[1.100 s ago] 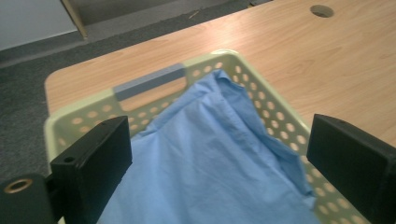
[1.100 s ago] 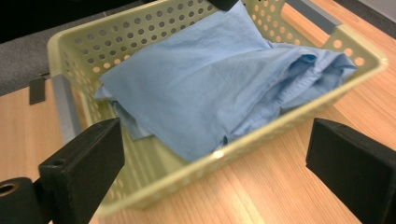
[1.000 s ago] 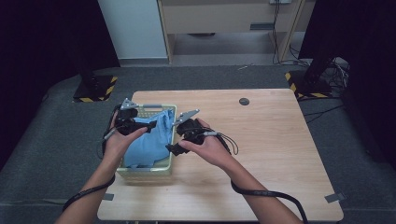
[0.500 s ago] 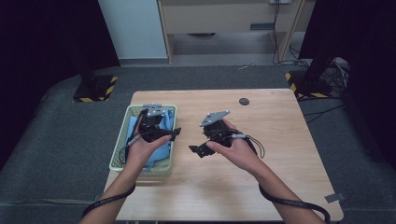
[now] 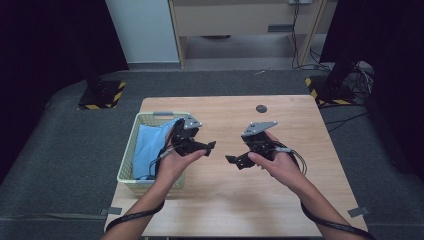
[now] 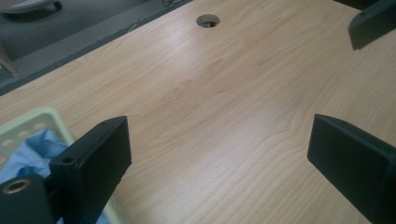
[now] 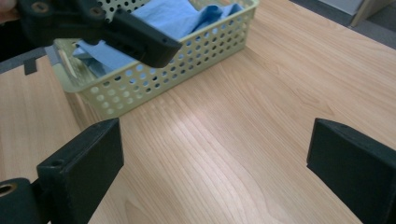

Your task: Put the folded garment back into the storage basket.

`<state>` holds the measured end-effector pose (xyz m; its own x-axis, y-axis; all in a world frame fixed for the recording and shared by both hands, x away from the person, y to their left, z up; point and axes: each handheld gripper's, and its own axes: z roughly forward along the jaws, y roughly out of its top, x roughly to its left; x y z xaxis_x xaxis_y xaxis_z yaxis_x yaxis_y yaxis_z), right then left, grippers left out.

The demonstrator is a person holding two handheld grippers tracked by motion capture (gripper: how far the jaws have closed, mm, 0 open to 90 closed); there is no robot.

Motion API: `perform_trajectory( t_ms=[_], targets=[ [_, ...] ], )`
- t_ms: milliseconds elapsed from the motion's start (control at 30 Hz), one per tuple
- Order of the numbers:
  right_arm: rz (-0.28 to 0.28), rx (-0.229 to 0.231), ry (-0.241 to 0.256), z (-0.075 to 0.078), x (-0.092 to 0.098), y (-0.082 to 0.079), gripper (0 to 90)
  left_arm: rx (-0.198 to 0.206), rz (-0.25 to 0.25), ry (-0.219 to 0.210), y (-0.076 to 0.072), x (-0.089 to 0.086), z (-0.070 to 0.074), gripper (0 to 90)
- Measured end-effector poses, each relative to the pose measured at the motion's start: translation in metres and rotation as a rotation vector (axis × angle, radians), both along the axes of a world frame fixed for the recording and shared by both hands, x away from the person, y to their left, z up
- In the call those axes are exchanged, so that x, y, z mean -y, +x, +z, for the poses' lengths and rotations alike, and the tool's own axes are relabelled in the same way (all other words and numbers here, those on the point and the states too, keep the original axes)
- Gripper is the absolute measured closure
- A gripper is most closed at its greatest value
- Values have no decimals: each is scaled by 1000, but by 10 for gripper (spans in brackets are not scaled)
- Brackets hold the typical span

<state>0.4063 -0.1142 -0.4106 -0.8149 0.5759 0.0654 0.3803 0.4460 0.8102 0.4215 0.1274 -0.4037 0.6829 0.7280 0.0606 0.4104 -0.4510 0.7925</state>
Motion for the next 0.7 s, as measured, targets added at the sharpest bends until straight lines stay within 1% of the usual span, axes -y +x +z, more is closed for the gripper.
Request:
perform_trajectory(
  t_ms=[100,200,333,400,467,567,700],
  targets=[
    [-14,-5,7,-4,11,-2,40,7,-11,8,-3,9,-5,59],
    [-24,5,-15,-6,22,-4,40,4,-21,9,-5,18,-9,59],
    [-52,5,6,-9,40,-7,40,3,-34,13,-8,29,-13,59],
    [-67,7,7,-12,48,-8,39,0,-42,15,-8,34,-16,59],
    [-83,2,13,-16,57,-9,40,0,-47,13,-10,40,-18,60],
    [-112,1,7,-22,70,-11,40,7,-55,15,-12,47,-23,61],
    [-155,-12,21,-32,86,-15,40,-3,-63,12,-15,55,-35,63]
  ],
)
